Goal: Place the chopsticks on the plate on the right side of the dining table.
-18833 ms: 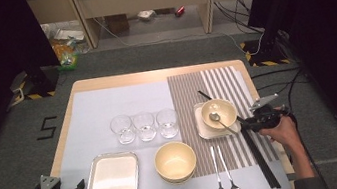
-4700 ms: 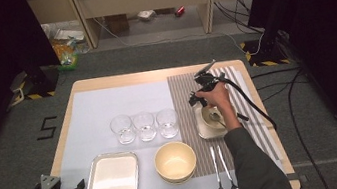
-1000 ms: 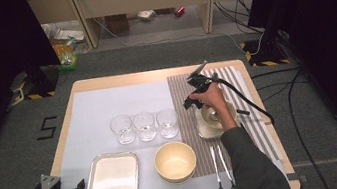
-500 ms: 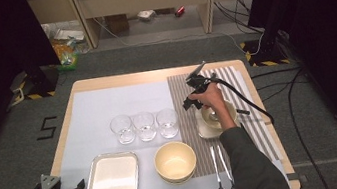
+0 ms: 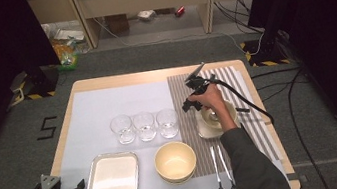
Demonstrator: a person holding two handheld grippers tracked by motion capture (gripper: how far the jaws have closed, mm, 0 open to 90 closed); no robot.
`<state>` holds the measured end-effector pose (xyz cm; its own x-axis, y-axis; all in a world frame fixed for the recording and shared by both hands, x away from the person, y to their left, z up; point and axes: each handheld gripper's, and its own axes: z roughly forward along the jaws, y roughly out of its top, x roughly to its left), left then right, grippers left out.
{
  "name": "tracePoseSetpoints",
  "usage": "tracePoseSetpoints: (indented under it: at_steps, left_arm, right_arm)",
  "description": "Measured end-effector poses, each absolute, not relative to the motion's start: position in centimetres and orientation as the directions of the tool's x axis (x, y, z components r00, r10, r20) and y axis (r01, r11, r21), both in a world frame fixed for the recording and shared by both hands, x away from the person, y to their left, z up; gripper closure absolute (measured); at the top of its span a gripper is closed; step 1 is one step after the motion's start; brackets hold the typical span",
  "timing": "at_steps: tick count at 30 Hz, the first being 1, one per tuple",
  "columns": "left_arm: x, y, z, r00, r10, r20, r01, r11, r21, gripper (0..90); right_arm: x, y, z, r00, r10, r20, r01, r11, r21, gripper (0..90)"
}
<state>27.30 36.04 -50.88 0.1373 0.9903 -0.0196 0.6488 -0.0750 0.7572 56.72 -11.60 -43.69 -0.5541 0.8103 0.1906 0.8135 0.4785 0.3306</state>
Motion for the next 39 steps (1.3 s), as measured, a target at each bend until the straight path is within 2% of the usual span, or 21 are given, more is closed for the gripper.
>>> tracePoseSetpoints:
  at_steps: [39]
  left_arm:
    - [27.3,36.0,-51.0,0.132,0.991,-0.018,0.642,-0.072,0.764,13.2]
  right_arm:
    - [55.6,-11.0,-43.9,-0.599,0.776,0.197,0.785,0.52,0.338,22.5]
